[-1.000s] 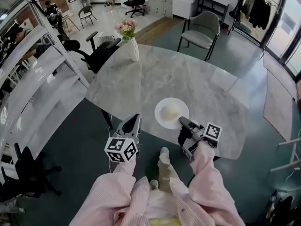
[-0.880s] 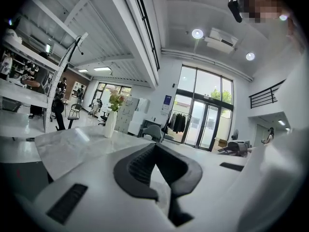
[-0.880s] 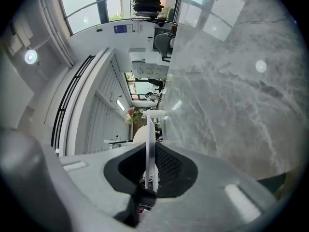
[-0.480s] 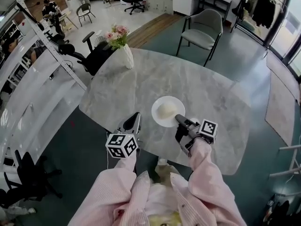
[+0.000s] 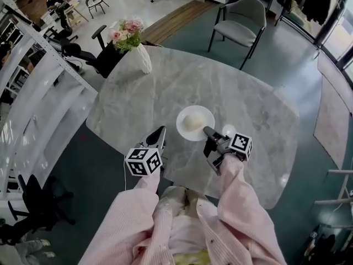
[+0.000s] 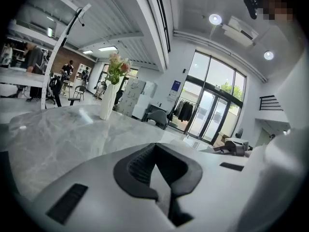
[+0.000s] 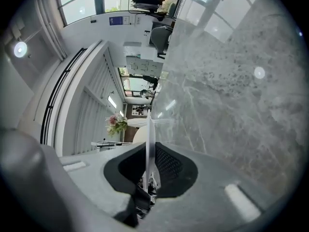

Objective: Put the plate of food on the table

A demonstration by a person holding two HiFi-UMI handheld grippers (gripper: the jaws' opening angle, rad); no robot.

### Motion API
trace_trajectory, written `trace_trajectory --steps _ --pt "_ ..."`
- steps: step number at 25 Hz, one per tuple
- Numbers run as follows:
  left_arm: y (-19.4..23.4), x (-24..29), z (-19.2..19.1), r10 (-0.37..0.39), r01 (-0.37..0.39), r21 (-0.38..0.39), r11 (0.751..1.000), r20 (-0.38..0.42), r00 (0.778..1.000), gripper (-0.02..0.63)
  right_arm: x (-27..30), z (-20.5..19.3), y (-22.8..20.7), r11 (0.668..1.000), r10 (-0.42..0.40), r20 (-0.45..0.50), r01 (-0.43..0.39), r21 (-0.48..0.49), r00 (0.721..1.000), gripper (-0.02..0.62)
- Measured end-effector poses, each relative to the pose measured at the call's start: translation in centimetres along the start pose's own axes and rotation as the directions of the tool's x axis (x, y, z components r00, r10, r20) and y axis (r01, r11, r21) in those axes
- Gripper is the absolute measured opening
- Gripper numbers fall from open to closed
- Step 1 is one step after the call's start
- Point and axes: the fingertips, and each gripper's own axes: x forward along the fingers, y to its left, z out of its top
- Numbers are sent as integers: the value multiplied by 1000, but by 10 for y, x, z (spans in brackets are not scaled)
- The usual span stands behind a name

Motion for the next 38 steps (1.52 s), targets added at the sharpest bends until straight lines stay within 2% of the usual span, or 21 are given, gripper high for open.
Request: trace_trajectory --steps 3,8,12,26,31,35,38 --pt "10 15 -14 6 -7 -19 1000 -47 999 -5 8 6 -15 998 -46 16 46 36 999 34" --pt "22 37 -39 3 -9 -49 999 -118 993 -5 25 20 -37 999 -46 28 46 5 999 34" --pt "28 49 -54 -2 -9 -69 998 -161 987 -5 33 19 -48 993 -109 34 108 42 993 34" --pt "38 71 -72 -16 -6 -98 995 -219 976 -5 48 20 -74 976 -219 22 220 -11 975 32" --pt "39 74 -73 -22 -2 -106 994 -226 974 -5 51 21 -82 937 -341 31 342 -76 940 31" --pt "37 75 -75 -29 4 -108 994 -230 973 -5 53 19 -82 905 -399 19 397 -152 917 44" --pt "35 75 -75 -34 9 -108 994 -233 972 -5 52 17 -84 854 -469 15 458 -247 883 57"
